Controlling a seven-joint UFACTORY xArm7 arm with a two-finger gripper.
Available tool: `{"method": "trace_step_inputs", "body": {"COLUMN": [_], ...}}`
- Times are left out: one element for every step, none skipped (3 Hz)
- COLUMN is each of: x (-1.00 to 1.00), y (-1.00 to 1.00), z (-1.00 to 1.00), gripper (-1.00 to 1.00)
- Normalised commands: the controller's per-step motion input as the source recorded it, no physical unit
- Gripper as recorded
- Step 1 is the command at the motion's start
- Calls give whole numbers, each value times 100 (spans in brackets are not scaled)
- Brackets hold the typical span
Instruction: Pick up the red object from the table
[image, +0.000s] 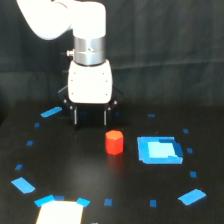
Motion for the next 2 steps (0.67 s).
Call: {"method": "trace_step_inputs", "body": {"x": [86,53], "y": [-100,-100], "z": [-26,-14], "gripper": [84,-100]}}
